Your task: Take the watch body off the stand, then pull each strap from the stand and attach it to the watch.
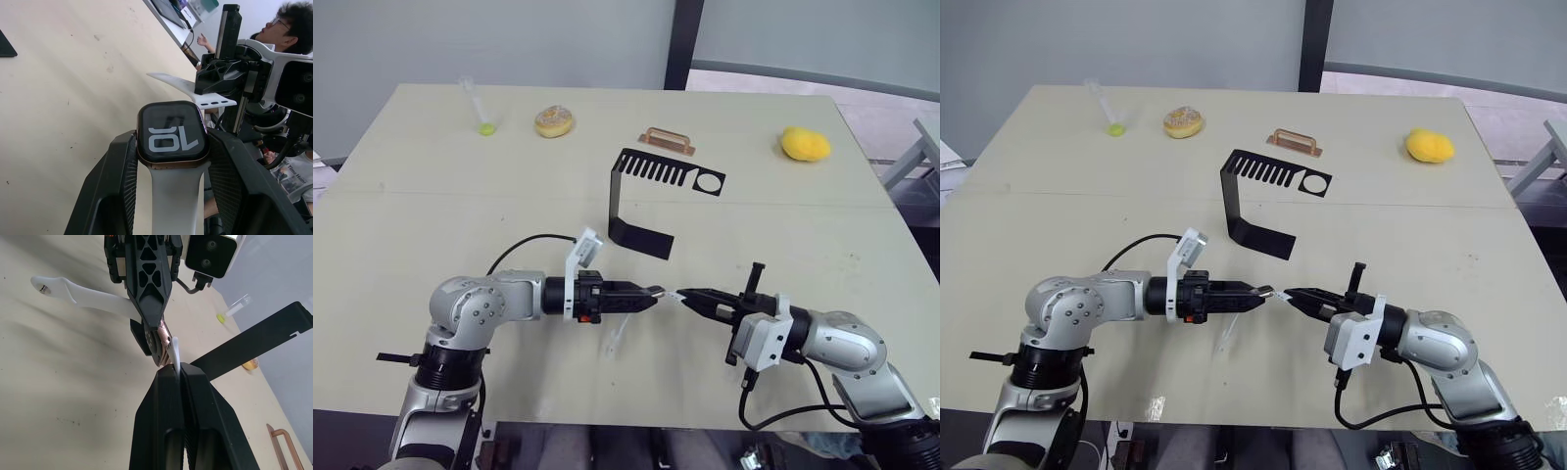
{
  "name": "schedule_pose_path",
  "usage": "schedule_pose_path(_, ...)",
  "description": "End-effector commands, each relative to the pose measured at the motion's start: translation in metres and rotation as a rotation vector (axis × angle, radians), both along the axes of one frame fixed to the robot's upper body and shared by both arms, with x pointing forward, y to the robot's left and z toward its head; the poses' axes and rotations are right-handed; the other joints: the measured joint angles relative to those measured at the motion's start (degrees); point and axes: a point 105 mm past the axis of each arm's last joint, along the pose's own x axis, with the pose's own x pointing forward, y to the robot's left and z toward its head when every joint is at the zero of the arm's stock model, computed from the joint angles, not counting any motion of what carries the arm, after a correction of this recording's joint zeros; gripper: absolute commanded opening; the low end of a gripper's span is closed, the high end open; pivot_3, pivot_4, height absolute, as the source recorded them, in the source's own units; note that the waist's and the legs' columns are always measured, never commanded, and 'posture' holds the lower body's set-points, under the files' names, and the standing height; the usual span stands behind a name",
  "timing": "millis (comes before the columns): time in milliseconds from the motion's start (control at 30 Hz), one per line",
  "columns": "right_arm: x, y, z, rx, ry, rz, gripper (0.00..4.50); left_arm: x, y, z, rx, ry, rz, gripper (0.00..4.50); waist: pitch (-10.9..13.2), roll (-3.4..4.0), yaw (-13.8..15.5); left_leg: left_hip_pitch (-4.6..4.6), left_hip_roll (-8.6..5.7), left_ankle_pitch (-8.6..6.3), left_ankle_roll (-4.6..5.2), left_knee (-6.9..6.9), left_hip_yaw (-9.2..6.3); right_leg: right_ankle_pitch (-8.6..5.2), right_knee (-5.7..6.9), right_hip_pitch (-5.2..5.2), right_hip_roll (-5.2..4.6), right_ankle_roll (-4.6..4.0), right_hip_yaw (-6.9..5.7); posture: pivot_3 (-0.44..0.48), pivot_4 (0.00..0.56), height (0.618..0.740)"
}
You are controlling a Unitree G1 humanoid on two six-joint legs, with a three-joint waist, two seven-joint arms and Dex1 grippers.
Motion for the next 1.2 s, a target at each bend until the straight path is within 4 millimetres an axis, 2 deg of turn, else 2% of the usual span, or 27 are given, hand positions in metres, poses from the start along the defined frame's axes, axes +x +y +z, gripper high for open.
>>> schedule_pose_path(33,-0.0039,0.0063,0.0066,0.021,-0.031,0.029,0.0,-0.0094,-0.0085,0.0085,-0.02,-0.038,-0.05,1.57,0.0,0.0,0.0,0.0,0.0,0.0,0.0,0.0,0.0,0.0,0.0,0.0,0.0,0.0,0.0,0.0,0.15,0.74)
schedule_pose_path(867,-0.0036,0.0058,-0.0019,-0.011,-0.007,0.031,0.0,-0.0088,-0.007,0.0112,-0.036,-0.022,-0.037,1.57,0.0,0.0,0.0,0.0,0.0,0.0,0.0,0.0,0.0,0.0,0.0,0.0,0.0,0.0,0.0,0.0,0.15,0.74)
schedule_pose_path(1200,-0.0003,0.0055,0.0034,-0.006,-0.034,0.018,0.0,-0.0106,-0.0074,0.0096,-0.021,-0.021,-0.05,1.57,0.0,0.0,0.0,0.0,0.0,0.0,0.0,0.0,0.0,0.0,0.0,0.0,0.0,0.0,0.0,0.0,0.15,0.74)
